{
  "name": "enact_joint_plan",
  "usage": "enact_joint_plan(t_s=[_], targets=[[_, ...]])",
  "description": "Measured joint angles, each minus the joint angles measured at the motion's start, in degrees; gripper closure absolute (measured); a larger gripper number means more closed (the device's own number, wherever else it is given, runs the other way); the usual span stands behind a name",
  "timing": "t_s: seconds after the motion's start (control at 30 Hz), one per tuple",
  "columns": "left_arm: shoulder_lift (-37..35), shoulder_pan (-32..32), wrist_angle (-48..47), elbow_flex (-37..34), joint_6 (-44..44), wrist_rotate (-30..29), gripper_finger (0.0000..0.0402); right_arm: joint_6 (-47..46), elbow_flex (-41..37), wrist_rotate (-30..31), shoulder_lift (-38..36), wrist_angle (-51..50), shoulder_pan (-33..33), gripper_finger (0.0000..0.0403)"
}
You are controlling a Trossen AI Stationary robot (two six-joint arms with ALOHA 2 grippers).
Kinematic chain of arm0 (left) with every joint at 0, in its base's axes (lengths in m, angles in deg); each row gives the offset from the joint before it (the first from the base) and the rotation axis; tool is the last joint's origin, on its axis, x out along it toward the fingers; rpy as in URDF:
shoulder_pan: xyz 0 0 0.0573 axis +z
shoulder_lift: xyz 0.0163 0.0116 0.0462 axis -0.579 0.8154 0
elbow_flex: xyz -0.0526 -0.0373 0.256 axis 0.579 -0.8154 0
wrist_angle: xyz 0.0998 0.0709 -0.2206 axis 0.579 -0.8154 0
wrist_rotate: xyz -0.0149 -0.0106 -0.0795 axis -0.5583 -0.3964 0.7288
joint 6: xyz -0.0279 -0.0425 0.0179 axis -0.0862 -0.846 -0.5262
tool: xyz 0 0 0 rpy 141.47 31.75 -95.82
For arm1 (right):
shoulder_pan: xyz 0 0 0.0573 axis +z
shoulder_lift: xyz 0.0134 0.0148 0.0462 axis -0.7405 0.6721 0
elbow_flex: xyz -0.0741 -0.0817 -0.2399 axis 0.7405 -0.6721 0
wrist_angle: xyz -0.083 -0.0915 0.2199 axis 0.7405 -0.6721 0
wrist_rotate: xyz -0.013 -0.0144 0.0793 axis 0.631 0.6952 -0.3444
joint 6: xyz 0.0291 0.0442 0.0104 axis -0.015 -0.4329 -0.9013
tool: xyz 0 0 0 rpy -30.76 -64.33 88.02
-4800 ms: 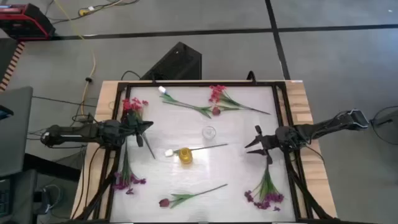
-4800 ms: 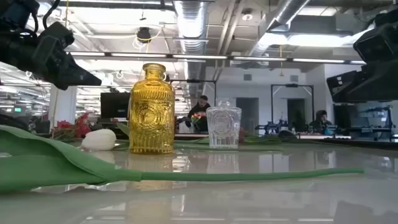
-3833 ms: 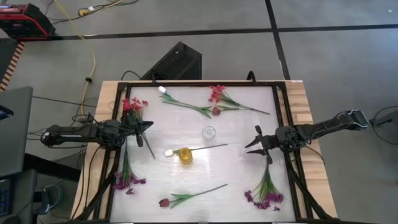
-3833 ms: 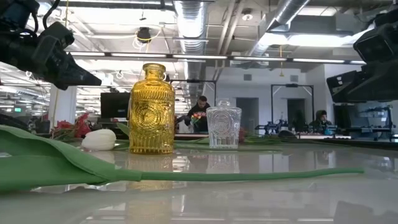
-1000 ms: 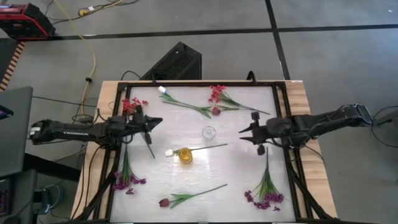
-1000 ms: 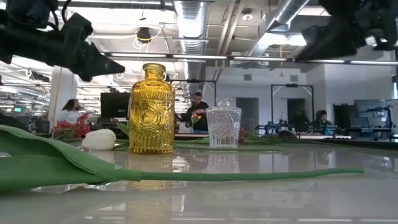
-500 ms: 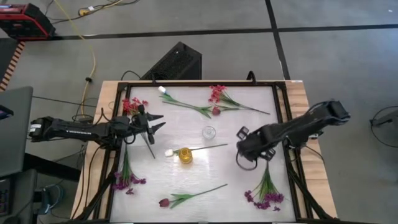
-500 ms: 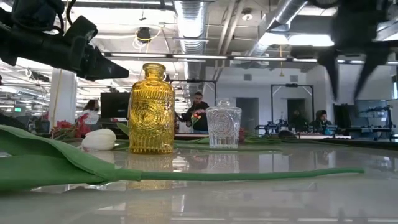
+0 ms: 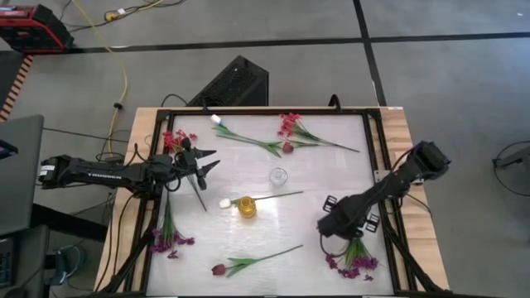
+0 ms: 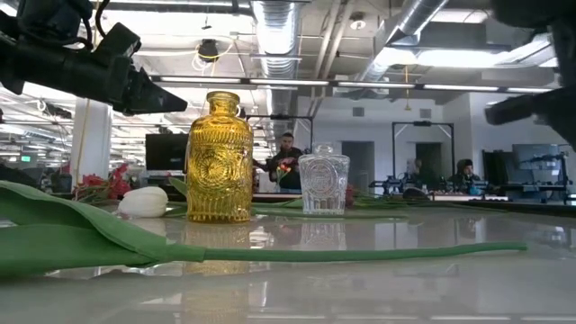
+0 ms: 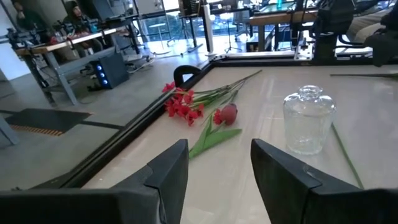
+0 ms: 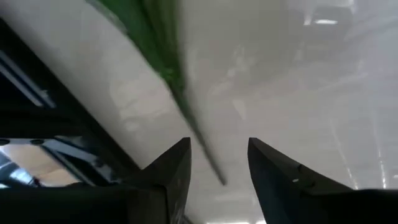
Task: Sort flowers into vase by color
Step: Put the right purple flowers into the yellow vase
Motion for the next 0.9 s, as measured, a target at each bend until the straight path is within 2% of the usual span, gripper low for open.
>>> enact_joint_plan(t_s=[0.17, 0.4, 0.53, 0.7, 0.8, 0.9], targets=[[0.00, -0.02, -0.02, 0.02, 0.02, 0.00, 0.0236, -2.84, -3.03, -4.69, -0.07, 3.32, 4.91, 0.0216], [0.00, -0.01, -0.04, 0.02, -0.04, 0.02, 0.0236, -5.00, -6.40, -0.17, -0.04, 8.95, 10.12, 0.0222], [0.00, -0.01, -0.04, 0.02, -0.13, 0.04, 0.0236, -5.49, -8.20, 0.03, -0.04, 10.09, 11.42, 0.0223], [0.00, -0.02, -0.04, 0.02, -0.15, 0.04, 0.0236, -5.42, -10.82, -0.67, -0.11, 17.31, 13.22, 0.0227], [0.00, -0.02, -0.04, 0.02, -0.15, 0.04, 0.0236, -4.34, -11.03, 0.62, -0.15, 18.51, 13.88, 0.0246], [0.00, -0.02, -0.04, 0.02, -0.15, 0.01, 0.0236, -5.45, -11.02, 1.99, -0.15, 18.94, 13.07, 0.0292]])
